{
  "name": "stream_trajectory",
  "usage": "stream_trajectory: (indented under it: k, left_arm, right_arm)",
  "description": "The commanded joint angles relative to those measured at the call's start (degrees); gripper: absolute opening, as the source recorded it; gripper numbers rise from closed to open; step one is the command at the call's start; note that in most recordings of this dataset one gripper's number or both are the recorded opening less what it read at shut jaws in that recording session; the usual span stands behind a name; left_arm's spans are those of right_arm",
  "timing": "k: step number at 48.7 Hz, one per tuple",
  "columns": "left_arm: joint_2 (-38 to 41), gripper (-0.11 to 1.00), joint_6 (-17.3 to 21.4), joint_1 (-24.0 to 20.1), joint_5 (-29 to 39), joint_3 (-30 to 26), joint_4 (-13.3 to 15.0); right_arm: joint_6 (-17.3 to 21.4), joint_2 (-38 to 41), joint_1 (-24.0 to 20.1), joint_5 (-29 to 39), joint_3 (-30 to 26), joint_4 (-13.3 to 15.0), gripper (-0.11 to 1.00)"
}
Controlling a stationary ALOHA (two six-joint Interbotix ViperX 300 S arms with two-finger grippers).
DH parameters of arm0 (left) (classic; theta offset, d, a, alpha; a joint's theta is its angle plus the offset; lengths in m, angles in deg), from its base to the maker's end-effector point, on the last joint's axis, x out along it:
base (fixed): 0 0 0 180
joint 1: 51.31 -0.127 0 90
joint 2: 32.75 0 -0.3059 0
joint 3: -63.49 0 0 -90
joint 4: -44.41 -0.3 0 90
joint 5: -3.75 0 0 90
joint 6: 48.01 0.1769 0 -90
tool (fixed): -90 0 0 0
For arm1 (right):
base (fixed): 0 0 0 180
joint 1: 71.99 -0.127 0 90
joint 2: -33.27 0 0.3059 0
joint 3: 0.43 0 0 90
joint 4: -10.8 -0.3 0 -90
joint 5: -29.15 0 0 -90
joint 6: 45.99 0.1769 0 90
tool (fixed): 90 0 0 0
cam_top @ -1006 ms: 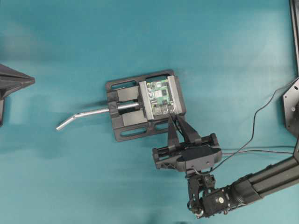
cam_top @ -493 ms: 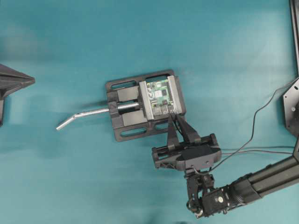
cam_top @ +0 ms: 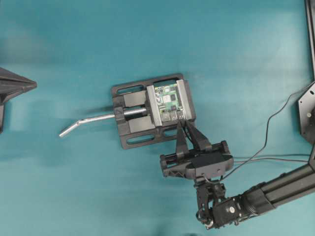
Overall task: Insert the USB into the fixed PCB.
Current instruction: 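Push the USB plug into the right-side USB port with the right gripper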
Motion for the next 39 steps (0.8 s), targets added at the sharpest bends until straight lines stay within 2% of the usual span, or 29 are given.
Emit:
stream_trajectory:
  k: [1,19,39]
  left_arm:
    - [0.5,0.03,-0.4,-0.1,-0.3,-1.6,-0.1]
    - [0.5,0.03,-0.4,-0.2,-0.3,-1.6,-0.1]
    - [0.5,0.03,-0.4,-0.1,-0.3,-1.6,-0.2]
  right_arm:
    - [0.1,-1.8,0.3,0.2,-0.9,0.3,0.27]
    - [0.1,-2.0,-0.4,0.1,-0.9,0.2,0.27]
    - [0.1,-2.2,-2.1,0.1,-1.1,-1.1,0.27]
